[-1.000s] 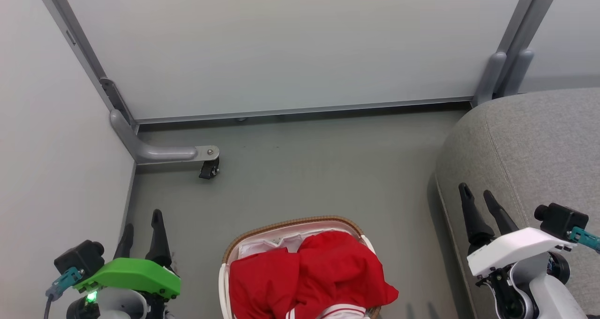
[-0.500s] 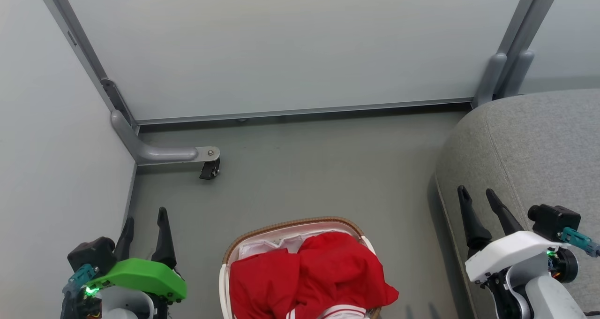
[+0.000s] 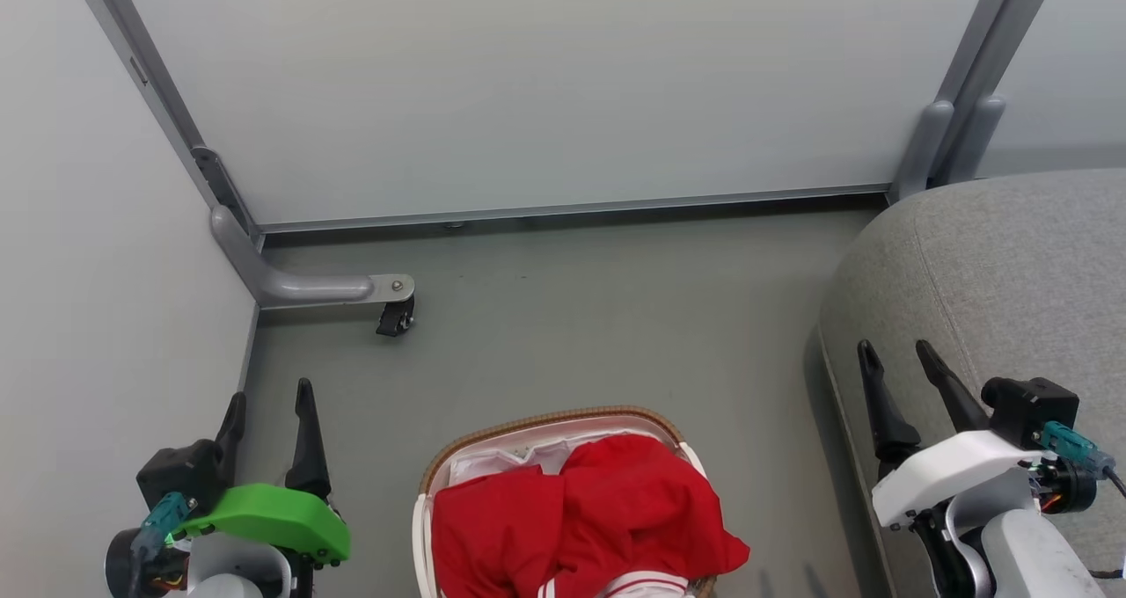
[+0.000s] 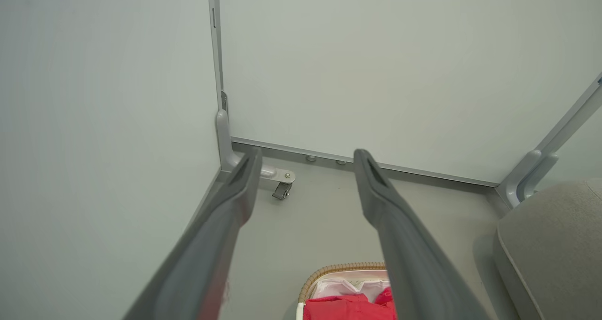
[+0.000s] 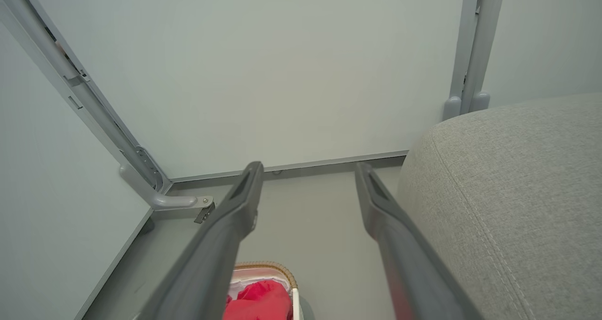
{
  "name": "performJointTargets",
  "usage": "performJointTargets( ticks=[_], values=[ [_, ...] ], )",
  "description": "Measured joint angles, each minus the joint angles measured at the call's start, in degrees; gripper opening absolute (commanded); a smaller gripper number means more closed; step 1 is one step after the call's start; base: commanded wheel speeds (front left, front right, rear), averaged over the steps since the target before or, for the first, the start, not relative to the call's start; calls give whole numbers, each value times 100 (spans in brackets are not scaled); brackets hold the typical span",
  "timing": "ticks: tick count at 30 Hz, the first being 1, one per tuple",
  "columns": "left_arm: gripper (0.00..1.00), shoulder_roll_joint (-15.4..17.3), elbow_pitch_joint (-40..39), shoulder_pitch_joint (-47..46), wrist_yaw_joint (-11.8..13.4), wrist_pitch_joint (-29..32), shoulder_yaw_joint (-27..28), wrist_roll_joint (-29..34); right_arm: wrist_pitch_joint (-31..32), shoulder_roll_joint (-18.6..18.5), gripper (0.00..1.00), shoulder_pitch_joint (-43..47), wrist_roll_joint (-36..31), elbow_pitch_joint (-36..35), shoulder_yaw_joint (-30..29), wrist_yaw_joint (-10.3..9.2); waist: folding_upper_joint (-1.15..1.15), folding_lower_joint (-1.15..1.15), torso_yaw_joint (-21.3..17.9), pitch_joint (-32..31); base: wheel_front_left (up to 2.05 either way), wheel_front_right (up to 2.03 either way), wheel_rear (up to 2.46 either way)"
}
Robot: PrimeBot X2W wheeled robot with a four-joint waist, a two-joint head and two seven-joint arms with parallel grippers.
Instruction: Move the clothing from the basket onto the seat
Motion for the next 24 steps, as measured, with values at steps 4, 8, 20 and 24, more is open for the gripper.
performJointTargets(
  ticks=[4, 8, 20, 24],
  values=[
    [100, -68, -3, -1, -47, -49, 77, 136, -49, 2, 100, -48, -224, -32, -37, 0, 0, 0, 5, 11, 0, 0, 0],
    [100, -112, 41, -1, -110, -99, 175, 311, -99, 4, 100, -64, -409, -69, -42, 0, 0, 0, 6, 22, 0, 0, 0],
    [100, -204, 245, -269, -331, -236, 148, 856, -245, 51, 100, -333, -1034, -164, 69, 1, 0, 0, -63, 374, 0, 0, 0],
    [100, -220, 411, -494, -417, -281, 56, 1012, -278, 107, 100, -618, -1247, -302, 121, 2, 0, 0, -133, 683, 0, 0, 0]
  ],
)
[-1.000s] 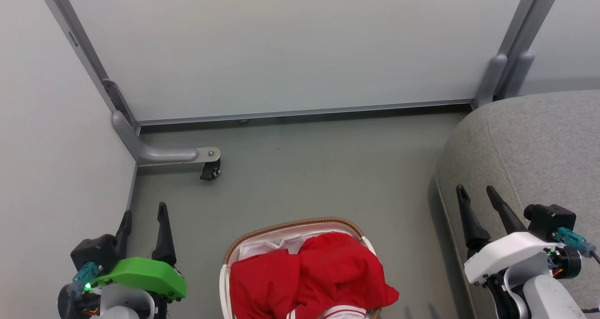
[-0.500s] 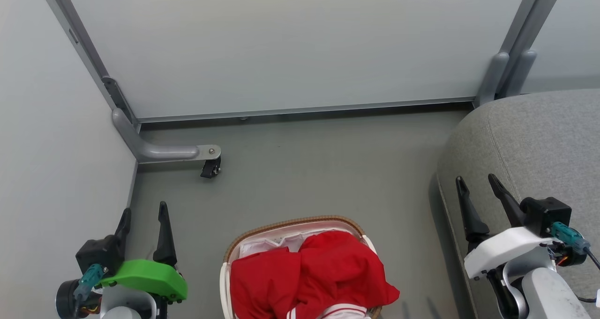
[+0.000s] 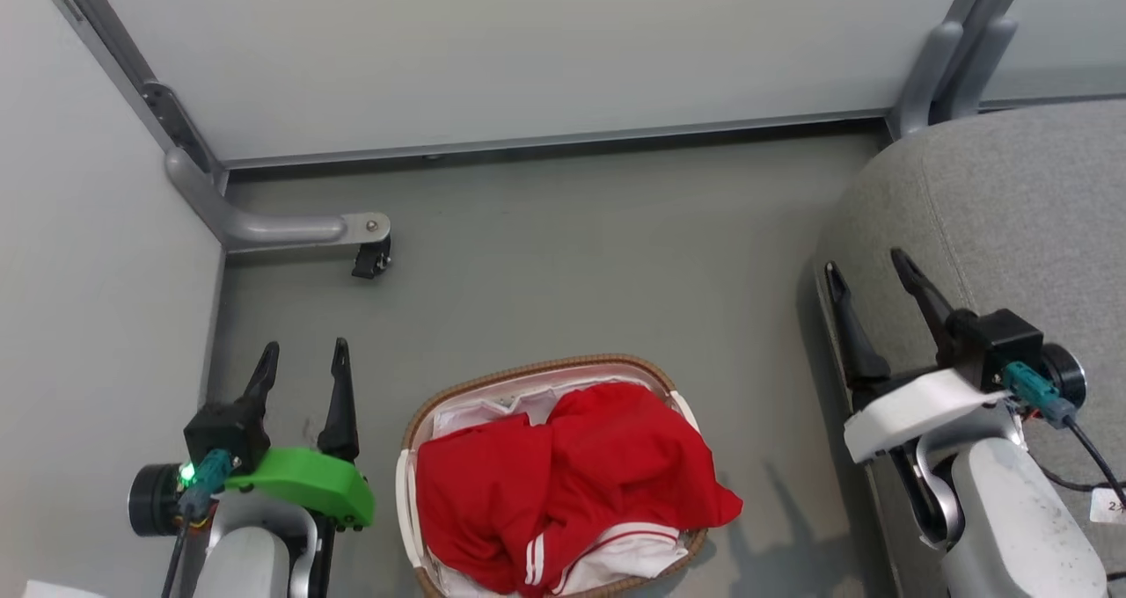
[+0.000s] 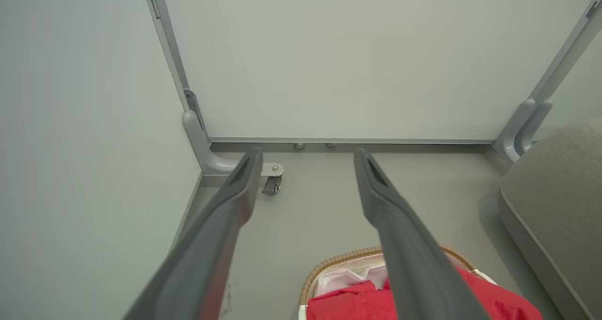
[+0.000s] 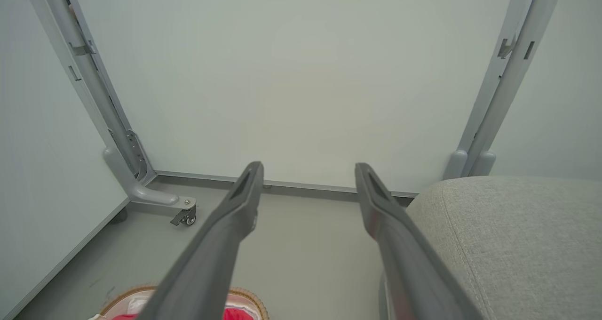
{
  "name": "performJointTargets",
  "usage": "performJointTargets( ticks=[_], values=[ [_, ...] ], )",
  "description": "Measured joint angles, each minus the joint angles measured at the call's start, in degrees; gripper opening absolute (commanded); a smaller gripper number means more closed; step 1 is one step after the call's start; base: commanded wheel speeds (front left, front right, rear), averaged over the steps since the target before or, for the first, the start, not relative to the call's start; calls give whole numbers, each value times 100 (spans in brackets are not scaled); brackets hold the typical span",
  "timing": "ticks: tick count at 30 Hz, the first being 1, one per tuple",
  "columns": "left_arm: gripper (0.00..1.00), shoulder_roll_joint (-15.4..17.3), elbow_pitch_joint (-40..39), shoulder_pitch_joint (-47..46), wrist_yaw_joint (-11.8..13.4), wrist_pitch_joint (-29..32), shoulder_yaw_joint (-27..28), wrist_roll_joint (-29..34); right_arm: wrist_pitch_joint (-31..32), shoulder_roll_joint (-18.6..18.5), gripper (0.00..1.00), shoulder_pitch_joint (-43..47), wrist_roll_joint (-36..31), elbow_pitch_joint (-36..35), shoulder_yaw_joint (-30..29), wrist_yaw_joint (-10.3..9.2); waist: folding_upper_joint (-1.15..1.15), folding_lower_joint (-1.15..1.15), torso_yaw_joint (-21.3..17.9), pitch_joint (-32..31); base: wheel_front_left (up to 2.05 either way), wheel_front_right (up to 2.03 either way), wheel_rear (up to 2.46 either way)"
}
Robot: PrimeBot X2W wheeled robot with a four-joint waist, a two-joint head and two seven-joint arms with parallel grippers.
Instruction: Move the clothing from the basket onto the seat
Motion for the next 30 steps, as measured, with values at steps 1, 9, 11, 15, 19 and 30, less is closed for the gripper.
performJointTargets(
  ticks=[1, 9, 11, 15, 19, 30],
  values=[
    [100, 1, 33, -91, -16, -13, -24, 34, -10, 8, 100, -73, -48, -46, 14, 0, 0, 0, -18, 79, 0, 0, 0],
    [100, 75, 391, -834, -63, -81, -402, 202, -101, 176, 100, -718, -463, -414, 243, 1, 0, 0, -229, 939, 0, 0, 0],
    [100, 121, 481, -995, -64, -119, -575, 202, -121, 211, 100, -851, -557, -469, 311, 1, 0, 1, -295, 1161, 0, 0, 0],
    [100, 256, 668, -1263, -68, -152, -849, 212, -159, 272, 100, -1052, -728, -632, 389, 1, 0, 1, -444, 1622, 0, 0, 0],
    [100, 441, 846, -1513, -68, -164, -1123, 124, -159, 303, 100, -1252, -720, -802, 505, 1, 0, 1, -610, 2078, 0, 0, 0],
    [100, 1083, 1471, -2249, -68, -164, -2053, -56, -160, 305, 100, -1568, 69, -1124, 829, 1, 0, 1, -1167, 3210, 0, 0, 0]
  ],
)
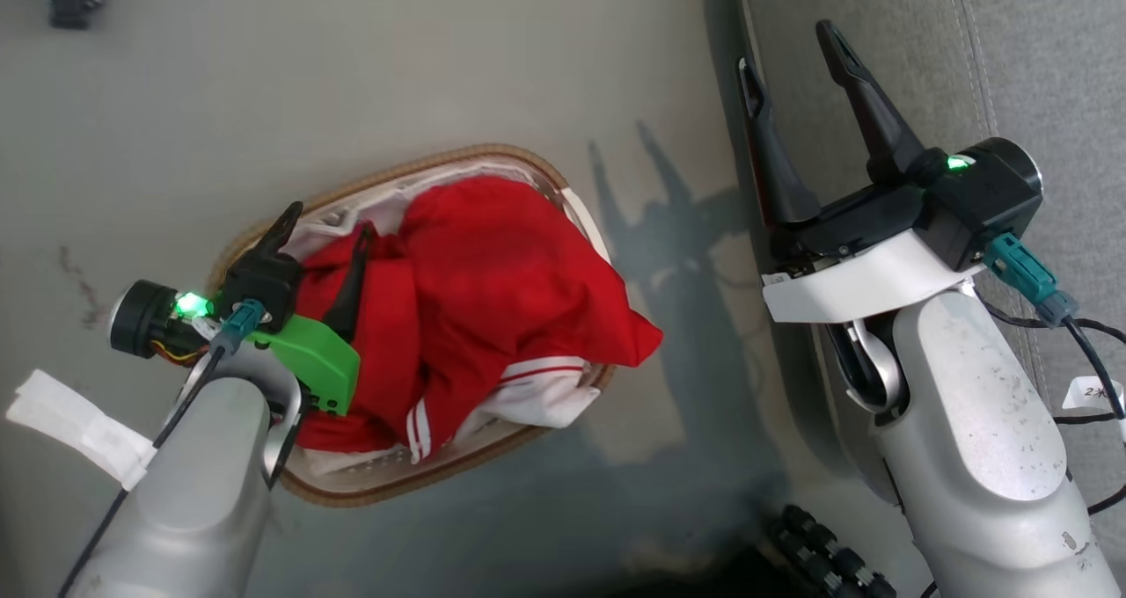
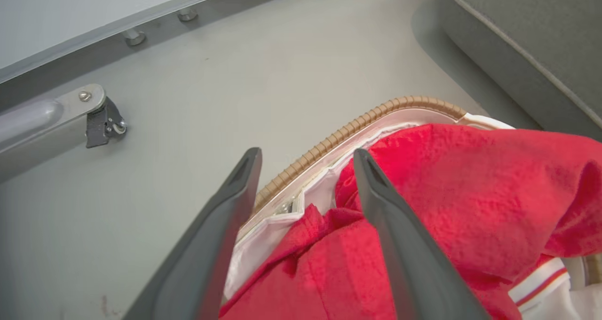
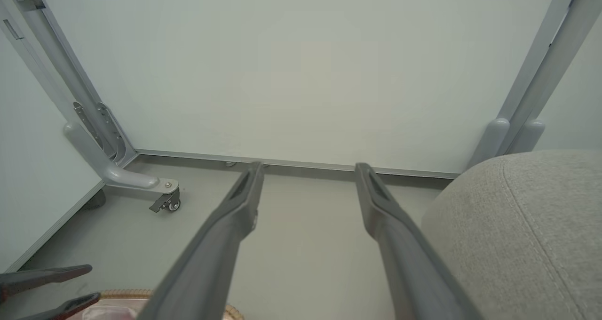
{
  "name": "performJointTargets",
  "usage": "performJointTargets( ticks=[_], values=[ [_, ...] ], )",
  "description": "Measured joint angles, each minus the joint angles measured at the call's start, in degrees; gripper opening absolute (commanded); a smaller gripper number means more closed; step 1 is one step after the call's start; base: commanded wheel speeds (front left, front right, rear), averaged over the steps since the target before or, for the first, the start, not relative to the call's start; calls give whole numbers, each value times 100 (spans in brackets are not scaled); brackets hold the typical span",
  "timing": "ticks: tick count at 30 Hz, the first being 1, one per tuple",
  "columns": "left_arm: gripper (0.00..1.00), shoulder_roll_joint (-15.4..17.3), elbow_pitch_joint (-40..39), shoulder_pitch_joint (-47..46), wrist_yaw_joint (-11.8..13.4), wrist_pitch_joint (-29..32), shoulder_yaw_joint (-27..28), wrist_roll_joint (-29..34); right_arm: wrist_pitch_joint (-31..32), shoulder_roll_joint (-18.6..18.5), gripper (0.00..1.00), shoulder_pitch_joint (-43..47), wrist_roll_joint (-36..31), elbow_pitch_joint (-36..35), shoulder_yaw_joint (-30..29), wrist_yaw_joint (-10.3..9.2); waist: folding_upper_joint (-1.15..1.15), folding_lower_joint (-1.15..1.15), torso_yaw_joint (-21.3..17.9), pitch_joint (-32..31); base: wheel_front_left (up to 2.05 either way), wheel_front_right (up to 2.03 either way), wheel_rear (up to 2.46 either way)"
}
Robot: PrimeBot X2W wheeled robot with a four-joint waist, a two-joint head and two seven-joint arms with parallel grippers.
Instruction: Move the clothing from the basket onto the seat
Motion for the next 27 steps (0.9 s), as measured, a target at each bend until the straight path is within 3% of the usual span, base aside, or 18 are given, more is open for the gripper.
performJointTargets(
  ticks=[13, 24, 25, 26, 27],
  values=[
    [100, 281, 1292, -535, 0, 0, -756, -129, 0, 1, 100, -4, 403, -25, 82, 0, 0, -1, -636, 891, 0, 0, 0],
    [100, 114, 2629, -1099, -1, 350, -1344, -63, 0, 9, 100, -5, 454, 5, 196, 0, 0, -1, -782, 1131, 0, 0, 0],
    [74, 79, 2702, -1127, -1, 348, -1366, -63, 0, 8, 100, -7, 454, 10, 202, 0, 0, -1, -774, 1127, 0, 0, 0],
    [0, 58, 2736, -1144, -1, 345, -1393, -63, 0, 9, 100, -11, 453, 19, 210, 0, 0, -1, -768, 1120, 0, 0, 0],
    [0, 43, 2772, -1161, -1, 337, -1414, -64, 1, 9, 100, -15, 453, 27, 214, 0, 0, -1, -762, 1111, 0, 0, 0]
  ],
)
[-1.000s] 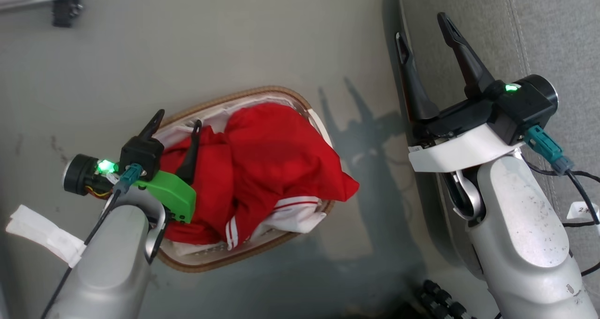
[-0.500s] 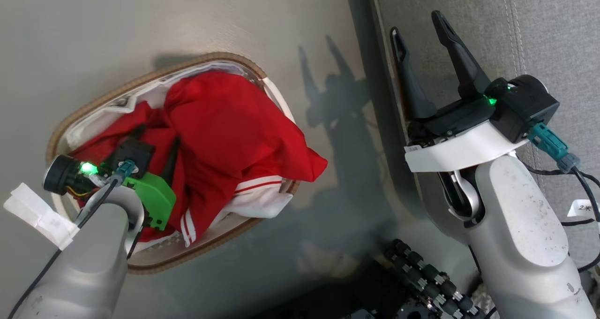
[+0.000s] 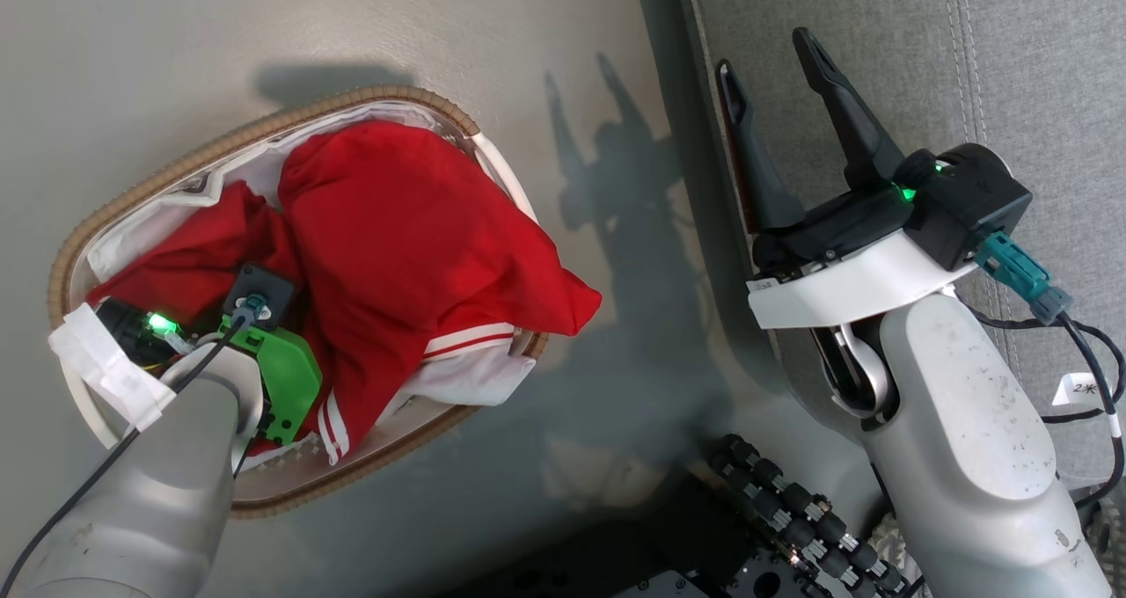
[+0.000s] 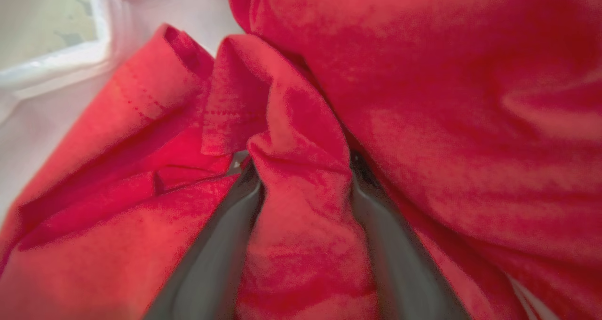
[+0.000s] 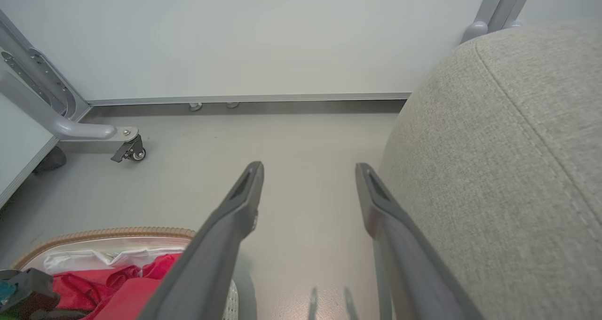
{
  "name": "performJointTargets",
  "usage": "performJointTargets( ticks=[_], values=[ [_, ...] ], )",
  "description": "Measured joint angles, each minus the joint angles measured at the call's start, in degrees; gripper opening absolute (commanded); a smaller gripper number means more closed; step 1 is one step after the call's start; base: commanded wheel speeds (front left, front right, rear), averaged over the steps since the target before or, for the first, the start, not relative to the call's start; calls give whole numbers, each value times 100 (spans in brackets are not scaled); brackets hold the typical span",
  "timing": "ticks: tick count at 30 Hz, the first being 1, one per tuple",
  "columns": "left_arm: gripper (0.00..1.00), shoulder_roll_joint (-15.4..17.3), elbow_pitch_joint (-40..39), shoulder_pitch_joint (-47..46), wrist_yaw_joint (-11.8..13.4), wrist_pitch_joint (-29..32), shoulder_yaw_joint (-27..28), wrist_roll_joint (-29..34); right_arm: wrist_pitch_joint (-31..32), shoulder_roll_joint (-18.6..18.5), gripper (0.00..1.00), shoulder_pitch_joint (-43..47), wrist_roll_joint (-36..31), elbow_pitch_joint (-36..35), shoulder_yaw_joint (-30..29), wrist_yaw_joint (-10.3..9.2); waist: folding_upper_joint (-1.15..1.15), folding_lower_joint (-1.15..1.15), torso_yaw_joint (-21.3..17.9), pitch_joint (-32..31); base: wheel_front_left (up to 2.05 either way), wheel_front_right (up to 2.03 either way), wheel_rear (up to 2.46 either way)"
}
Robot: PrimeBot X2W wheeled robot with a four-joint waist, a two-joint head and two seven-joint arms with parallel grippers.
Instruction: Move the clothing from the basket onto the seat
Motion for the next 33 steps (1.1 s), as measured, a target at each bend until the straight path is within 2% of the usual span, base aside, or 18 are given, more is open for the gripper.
performJointTargets(
  ticks=[7, 15, 33],
  values=[
    [0, -181, 174, -23, 0, -211, 3, -186, -1, 2, 100, -15, -14, 103, 4, 0, 0, 0, 37, -213, 0, 0, 0],
    [0, -349, -11, 274, 0, -318, 105, -486, -7, 4, 100, 133, -75, 299, -57, 0, 0, 0, 85, -737, 0, 0, 0],
    [0, -820, -1653, 1659, 133, -328, 898, -750, -8, 11, 100, 1043, -455, 652, -611, 0, 0, -1, 549, -2478, 0, 0, 0]
  ],
)
